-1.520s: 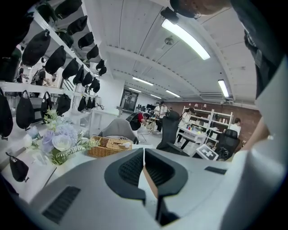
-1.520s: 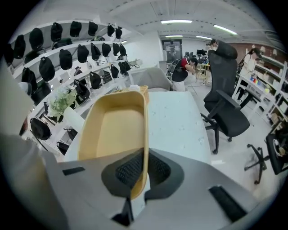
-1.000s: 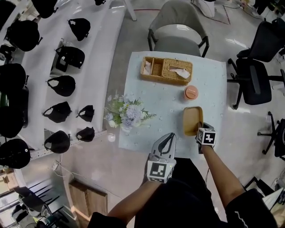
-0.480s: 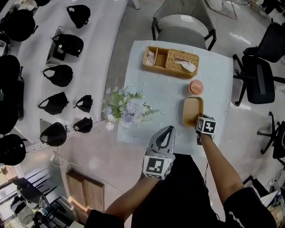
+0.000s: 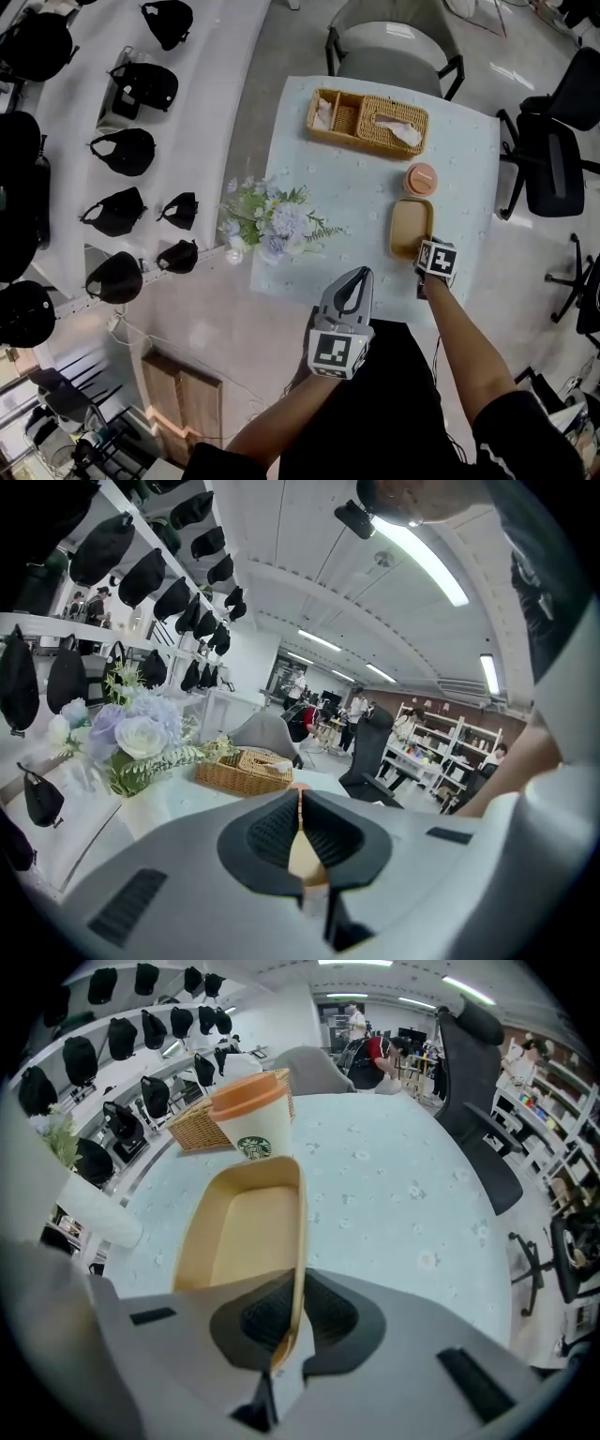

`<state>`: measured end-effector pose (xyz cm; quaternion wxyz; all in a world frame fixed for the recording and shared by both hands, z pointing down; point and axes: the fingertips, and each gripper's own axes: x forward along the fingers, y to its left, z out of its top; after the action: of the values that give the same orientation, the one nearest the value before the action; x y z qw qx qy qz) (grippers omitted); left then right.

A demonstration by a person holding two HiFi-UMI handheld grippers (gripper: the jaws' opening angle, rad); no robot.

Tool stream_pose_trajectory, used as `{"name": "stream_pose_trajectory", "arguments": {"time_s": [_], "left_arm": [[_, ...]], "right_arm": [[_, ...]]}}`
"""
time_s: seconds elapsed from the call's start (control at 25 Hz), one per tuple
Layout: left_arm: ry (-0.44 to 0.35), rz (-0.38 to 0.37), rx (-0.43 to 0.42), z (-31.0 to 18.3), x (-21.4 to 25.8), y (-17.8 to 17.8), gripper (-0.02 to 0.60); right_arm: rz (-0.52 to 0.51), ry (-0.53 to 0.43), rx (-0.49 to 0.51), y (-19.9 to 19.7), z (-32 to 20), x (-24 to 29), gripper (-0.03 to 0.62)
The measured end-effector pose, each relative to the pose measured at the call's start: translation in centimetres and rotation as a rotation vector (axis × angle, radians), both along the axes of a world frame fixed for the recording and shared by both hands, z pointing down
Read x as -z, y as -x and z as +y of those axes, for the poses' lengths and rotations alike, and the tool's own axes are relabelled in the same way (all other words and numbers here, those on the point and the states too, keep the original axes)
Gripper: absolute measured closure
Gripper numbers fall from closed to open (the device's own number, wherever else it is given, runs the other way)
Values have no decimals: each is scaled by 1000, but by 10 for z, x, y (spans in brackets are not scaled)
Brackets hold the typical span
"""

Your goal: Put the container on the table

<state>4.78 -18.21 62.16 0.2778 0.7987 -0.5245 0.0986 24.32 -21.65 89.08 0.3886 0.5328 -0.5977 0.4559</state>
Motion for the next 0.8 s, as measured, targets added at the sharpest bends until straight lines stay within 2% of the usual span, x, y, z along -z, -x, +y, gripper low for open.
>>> {"name": "stream_pose_trajectory", "arguments": {"time_s": [0.48, 0.8], "left_arm": [[16, -7, -9, 6, -9, 5, 567], [3, -2, -6, 4, -5, 12, 567]], "right_arm": [[-26, -39, -20, -2, -16, -2, 579], [-46, -61, 0, 3, -20, 3, 523]]}}
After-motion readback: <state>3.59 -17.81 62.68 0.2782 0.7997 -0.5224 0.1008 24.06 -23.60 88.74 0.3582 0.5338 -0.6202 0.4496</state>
